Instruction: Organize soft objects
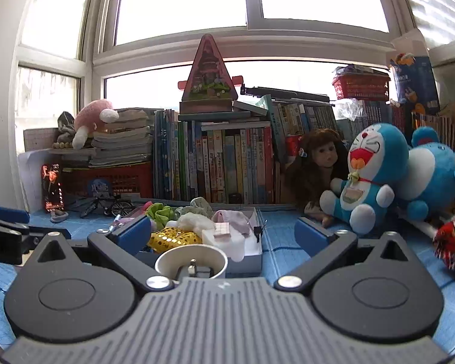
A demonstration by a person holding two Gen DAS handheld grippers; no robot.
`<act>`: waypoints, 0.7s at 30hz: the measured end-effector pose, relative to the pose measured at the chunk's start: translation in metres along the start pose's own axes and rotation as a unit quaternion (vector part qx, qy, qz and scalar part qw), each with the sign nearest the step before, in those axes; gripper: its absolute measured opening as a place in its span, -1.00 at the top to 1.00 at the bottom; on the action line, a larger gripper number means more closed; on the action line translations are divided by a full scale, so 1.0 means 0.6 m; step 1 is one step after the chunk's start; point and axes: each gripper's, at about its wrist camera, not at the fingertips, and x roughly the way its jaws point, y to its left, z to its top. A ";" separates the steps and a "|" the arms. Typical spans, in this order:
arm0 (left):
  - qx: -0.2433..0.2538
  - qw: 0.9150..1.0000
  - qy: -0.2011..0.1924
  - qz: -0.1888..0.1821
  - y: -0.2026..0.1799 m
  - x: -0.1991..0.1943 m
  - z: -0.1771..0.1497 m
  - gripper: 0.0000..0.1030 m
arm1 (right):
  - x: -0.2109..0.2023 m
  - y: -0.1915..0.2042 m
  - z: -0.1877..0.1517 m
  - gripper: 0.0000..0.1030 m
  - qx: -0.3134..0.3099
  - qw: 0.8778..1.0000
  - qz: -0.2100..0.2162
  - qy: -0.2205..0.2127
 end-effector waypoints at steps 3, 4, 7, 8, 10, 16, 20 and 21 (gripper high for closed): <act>-0.004 1.000 0.001 0.007 -0.003 -0.005 -0.022 -0.80 | -0.011 0.002 -0.020 -1.00 0.003 1.000 -0.007 -0.004; -0.006 1.000 0.003 0.010 -0.004 -0.007 -0.028 -0.80 | -0.012 0.003 -0.026 -1.00 0.001 1.000 -0.009 -0.002; -0.019 1.000 0.012 0.014 -0.002 -0.010 -0.048 -0.80 | -0.019 0.002 -0.044 -1.00 0.004 1.000 -0.011 0.003; -0.024 0.999 0.015 0.016 -0.001 -0.011 -0.054 -0.80 | -0.021 0.000 -0.049 -1.00 0.008 1.000 -0.011 0.005; -0.032 0.999 0.019 0.022 0.004 -0.013 -0.065 -0.80 | -0.024 -0.002 -0.057 -1.00 0.013 1.000 -0.011 0.008; -0.032 0.999 0.005 0.033 0.007 -0.030 -0.085 -0.81 | -0.030 -0.002 -0.078 -1.00 0.016 1.000 -0.018 0.012; -0.040 0.998 -0.014 0.036 0.009 -0.045 -0.091 -0.82 | -0.029 0.001 -0.085 -1.00 0.016 1.000 -0.018 0.011; -0.040 0.998 -0.017 0.038 0.009 -0.048 -0.092 -0.82 | -0.030 0.003 -0.087 -1.00 0.015 1.000 -0.015 0.011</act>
